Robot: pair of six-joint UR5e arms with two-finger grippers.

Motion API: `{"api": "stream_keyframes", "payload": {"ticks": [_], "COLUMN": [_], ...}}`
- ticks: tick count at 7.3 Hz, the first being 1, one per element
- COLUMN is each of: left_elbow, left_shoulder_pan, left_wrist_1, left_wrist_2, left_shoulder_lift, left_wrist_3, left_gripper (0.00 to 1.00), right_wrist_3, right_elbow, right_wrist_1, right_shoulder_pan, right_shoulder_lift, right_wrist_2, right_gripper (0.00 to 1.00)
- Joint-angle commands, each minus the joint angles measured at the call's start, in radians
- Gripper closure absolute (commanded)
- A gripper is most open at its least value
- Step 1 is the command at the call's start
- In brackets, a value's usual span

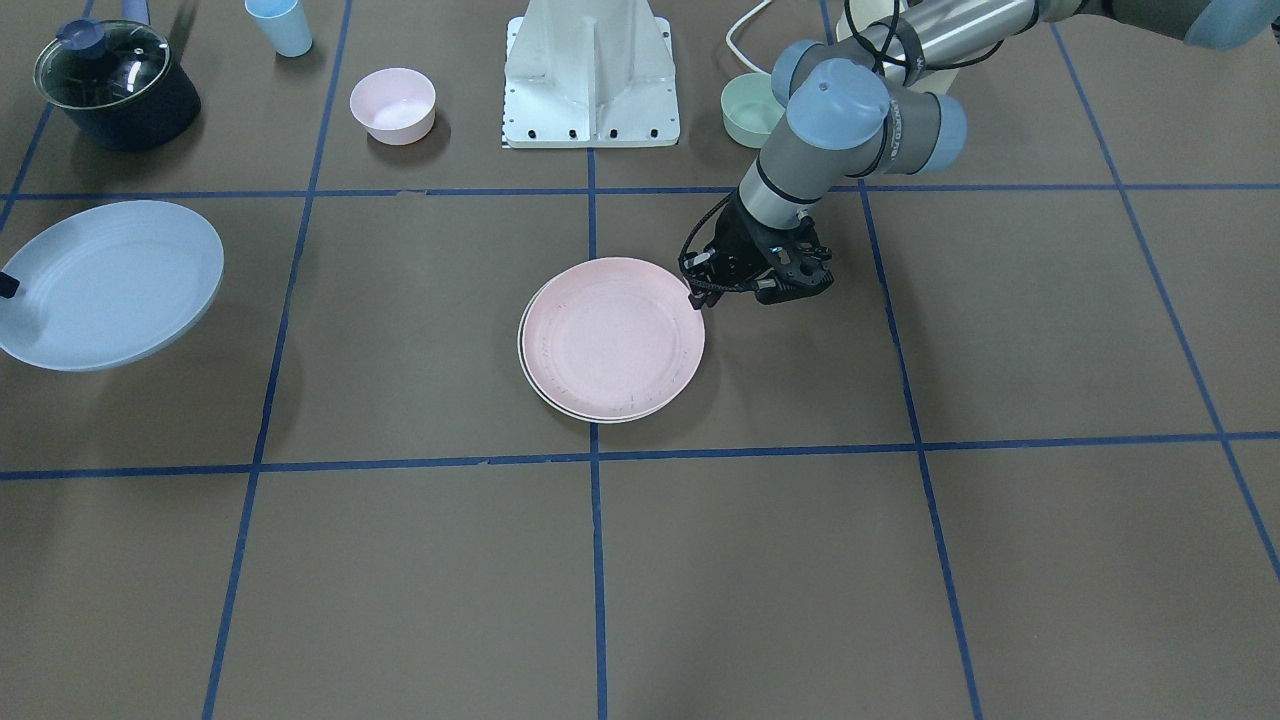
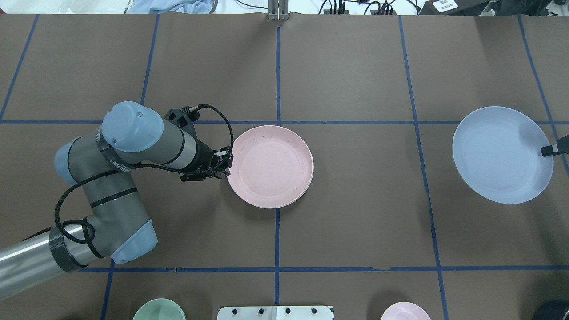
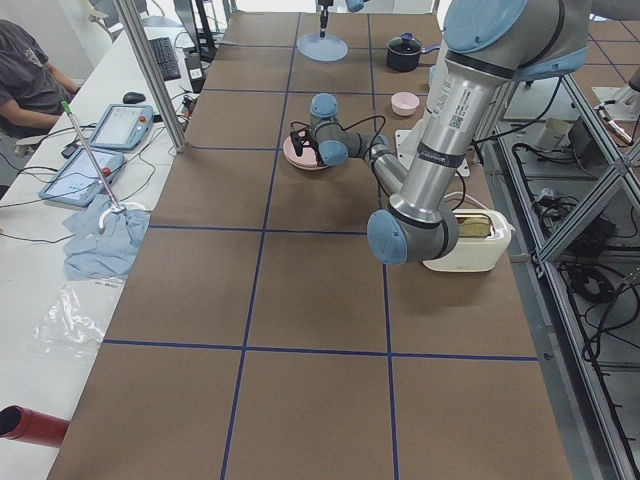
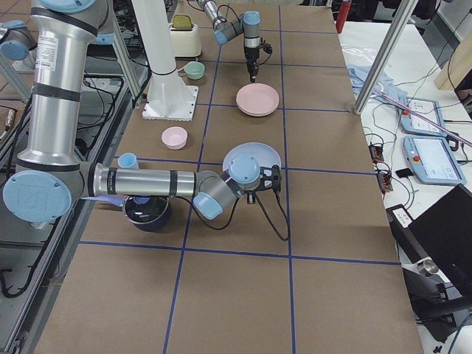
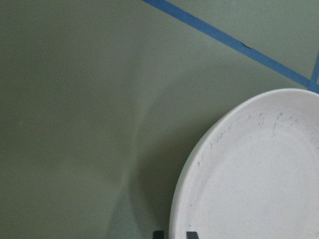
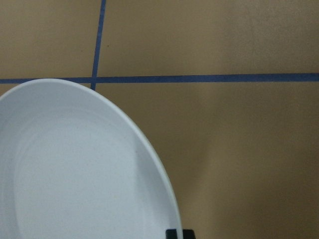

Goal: Stack three plates with pink and blue
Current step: 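Release the pink plate with the left gripper while the right lifts the blue plate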

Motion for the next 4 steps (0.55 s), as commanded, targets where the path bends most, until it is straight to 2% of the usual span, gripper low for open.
{"api": "stream_keyframes", "payload": {"ticks": [1, 3, 4], "left_elbow": [-0.022, -0.074, -0.109], "left_shoulder_pan": [-0.001, -0.030, -0.047], "left_wrist_1": [0.003, 0.016, 0.032], "left_wrist_2": [0.002, -0.003, -0.007], "left_shoulder_lift": [-0.003, 0.022, 0.051], "left_wrist_3": [0.004, 0.011, 0.092], "left_gripper": [0.00, 0.00, 0.00], "right_wrist_3": [0.008, 0.194, 0.268], "right_elbow": [0.004, 0.008, 0.011], "right_wrist_1": [-0.005, -0.003, -0.003], "right_shoulder_pan": [0.000, -0.021, -0.050], "right_shoulder_lift": [0.024, 0.108, 0.153], "right_wrist_2": [-0.003, -0.014, -0.017], "right_gripper": [1.00, 1.00, 1.00]}}
